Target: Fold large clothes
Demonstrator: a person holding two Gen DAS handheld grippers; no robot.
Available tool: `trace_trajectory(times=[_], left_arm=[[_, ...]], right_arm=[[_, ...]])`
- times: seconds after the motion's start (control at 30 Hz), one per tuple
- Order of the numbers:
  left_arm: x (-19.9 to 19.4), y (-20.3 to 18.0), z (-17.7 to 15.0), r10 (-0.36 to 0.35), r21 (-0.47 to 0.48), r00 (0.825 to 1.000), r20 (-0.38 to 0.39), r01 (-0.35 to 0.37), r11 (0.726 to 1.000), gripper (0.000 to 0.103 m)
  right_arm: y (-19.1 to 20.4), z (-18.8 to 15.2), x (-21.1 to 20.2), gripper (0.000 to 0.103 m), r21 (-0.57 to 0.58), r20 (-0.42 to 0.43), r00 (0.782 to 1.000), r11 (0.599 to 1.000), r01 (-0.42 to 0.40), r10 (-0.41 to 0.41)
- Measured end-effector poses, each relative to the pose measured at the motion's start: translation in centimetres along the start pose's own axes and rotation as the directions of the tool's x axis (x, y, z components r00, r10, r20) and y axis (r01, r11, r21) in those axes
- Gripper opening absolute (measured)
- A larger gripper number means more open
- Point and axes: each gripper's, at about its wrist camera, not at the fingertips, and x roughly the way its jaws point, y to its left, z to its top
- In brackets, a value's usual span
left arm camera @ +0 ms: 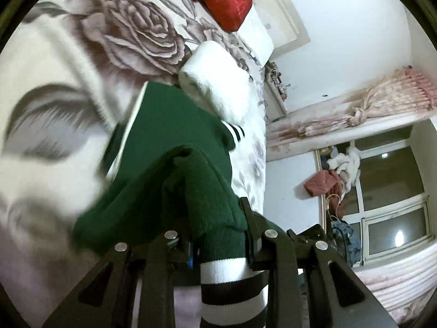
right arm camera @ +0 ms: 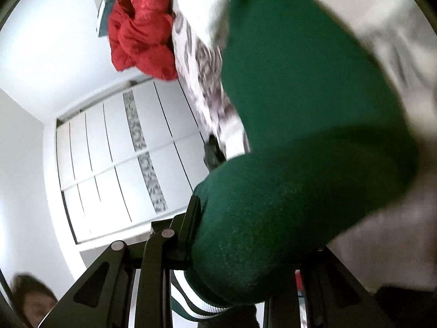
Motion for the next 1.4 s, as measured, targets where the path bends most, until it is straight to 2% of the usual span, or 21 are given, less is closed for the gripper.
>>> trace_trajectory(times=[0.07,0.13,0.27,0.37,0.43,0.5,0.6,0.67,0.73,0.8,0.9,1.0,1.17,1.27,1.3,1.33,1.4], left_arm=[[2.4,0.0,2.5,0.023,0.009,0.999,-0.028,-0.023,1.0,0.023],[5.6,0.6,5.4,0.05,0.003,0.997,-0.059,-0.05,0.999,0.023],[9.6,2.0,8.9,0.079,-0.034,0.992,-0.101,-0.082,0.996,0.024],[11.9,3.1,11.1,0.093,-0.073,0.985,-0.144,-0.105,0.992,0.025],[11.5,3.5,11.6,0.11,-0.147,0.977,-0.183,-0.138,0.98,0.025],[9.5,2.4,10.8,0.113,-0.121,0.979,-0.167,-0.134,0.983,0.025],[5.2,0.5,8.2,0.073,-0.111,0.992,-0.1,-0.084,0.99,0.024],[1.9,-1.3,6.2,0.061,-0.096,0.996,-0.062,-0.066,0.993,0.024],[-1.8,-3.2,3.9,0.065,-0.124,0.997,-0.044,-0.07,0.99,0.024],[-4.2,-4.8,2.7,0.084,-0.134,0.996,-0.038,-0.088,0.987,0.024],[-5.6,-6.2,2.7,0.101,-0.151,0.994,-0.049,-0.108,0.983,0.024],[-3.3,-7.4,5.7,0.098,-0.1,0.994,-0.053,-0.103,0.99,0.024],[5.7,-7.5,12.2,0.135,0.049,0.988,-0.07,-0.132,0.99,0.024],[12.7,-4.3,15.4,0.231,0.032,0.958,-0.169,-0.228,0.973,0.025],[15.2,-2.7,16.2,0.263,0.006,0.938,-0.224,-0.269,0.963,0.025],[16.9,-1.4,16.6,0.273,-0.02,0.927,-0.259,-0.287,0.958,0.026],[17.9,0.0,17.0,0.234,-0.086,0.936,-0.265,-0.264,0.961,0.033]], right_arm=[[0.6,4.5,-0.7,0.027,0.013,0.014,1.0,1.0,0.012,-0.012],[0.1,8.2,1.1,0.027,0.032,0.012,1.0,0.999,0.023,-0.023],[-1.5,16.4,3.5,0.027,0.102,0.018,1.0,0.995,0.017,-0.019],[-3.5,19.6,4.9,0.027,0.184,-0.002,1.0,0.983,0.002,-0.001],[-3.6,20.8,5.8,0.027,0.236,-0.054,0.998,0.971,0.03,-0.018],[-2.0,19.9,5.7,0.028,0.184,-0.101,0.994,0.981,0.061,-0.043],[0.8,15.5,3.8,0.028,0.143,-0.137,0.99,0.989,0.049,-0.029],[1.8,12.3,2.5,0.028,0.169,-0.164,0.986,0.985,0.032,-0.004],[2.6,9.1,1.2,0.027,0.229,-0.185,0.982,0.974,0.003,0.04],[3.9,6.6,0.9,0.027,0.276,-0.195,0.979,0.961,-0.011,0.067],[4.4,3.3,-1.1,0.027,0.322,-0.2,0.977,0.947,-0.006,0.074],[5.9,4.0,-2.2,0.027,0.287,-0.174,0.983,0.958,-0.008,0.06],[6.7,13.6,-1.5,0.027,0.173,-0.079,0.997,0.985,0.024,-0.01],[2.8,20.2,0.7,0.031,0.234,-0.07,0.995,0.969,0.083,-0.069],[1.6,21.5,1.1,0.034,0.259,-0.076,0.994,0.961,0.097,-0.08],[-0.2,23.0,1.6,0.035,0.305,-0.086,0.992,0.946,0.109,-0.087],[-1.7,24.5,2.0,0.043,0.36,-0.088,0.995,0.93,0.079,-0.051]])
